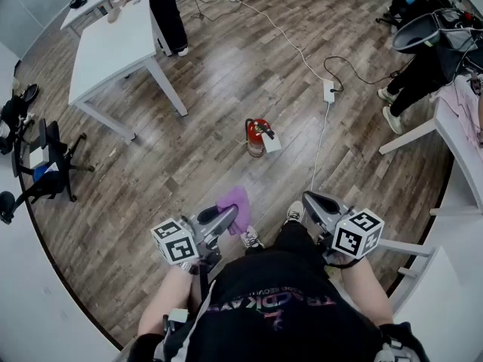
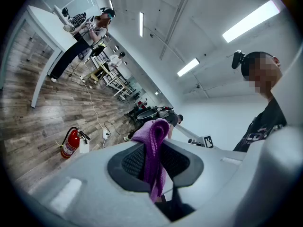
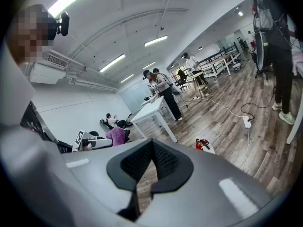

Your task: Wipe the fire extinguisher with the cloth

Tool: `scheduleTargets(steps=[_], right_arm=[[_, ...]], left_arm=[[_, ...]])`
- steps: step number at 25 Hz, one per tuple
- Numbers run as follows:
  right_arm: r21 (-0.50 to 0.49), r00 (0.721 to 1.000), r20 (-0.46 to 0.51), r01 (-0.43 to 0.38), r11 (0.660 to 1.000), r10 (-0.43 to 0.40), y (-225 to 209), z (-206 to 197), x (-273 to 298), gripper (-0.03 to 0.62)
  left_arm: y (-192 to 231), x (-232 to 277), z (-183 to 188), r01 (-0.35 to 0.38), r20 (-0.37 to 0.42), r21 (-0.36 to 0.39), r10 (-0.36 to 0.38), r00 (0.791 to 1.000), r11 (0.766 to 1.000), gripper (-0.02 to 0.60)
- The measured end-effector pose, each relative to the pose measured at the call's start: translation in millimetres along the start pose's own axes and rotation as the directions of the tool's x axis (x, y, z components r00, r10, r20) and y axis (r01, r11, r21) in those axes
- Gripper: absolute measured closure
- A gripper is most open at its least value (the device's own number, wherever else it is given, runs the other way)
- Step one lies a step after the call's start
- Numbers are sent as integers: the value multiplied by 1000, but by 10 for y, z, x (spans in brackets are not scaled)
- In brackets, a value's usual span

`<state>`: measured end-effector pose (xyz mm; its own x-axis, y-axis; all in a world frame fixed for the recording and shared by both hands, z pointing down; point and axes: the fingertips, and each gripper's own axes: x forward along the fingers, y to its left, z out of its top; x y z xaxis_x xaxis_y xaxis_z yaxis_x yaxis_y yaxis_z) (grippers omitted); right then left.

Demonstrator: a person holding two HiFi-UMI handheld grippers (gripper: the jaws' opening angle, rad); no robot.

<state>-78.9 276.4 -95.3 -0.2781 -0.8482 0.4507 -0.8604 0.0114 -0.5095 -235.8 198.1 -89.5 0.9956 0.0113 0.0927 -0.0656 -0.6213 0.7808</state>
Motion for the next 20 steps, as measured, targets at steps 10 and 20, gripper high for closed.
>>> scheduleTargets(steps=[10, 20], right_arm=[[2, 1000, 4, 1, 1000, -1, -24, 5, -24, 591], [11, 1000, 21, 11, 1000, -11, -55, 47, -26, 589]], left_arm=[[-15, 44, -13, 3, -3, -1, -3, 1000, 1000, 516], [-10, 16, -1, 3, 5, 2, -3, 1000, 1000, 516]])
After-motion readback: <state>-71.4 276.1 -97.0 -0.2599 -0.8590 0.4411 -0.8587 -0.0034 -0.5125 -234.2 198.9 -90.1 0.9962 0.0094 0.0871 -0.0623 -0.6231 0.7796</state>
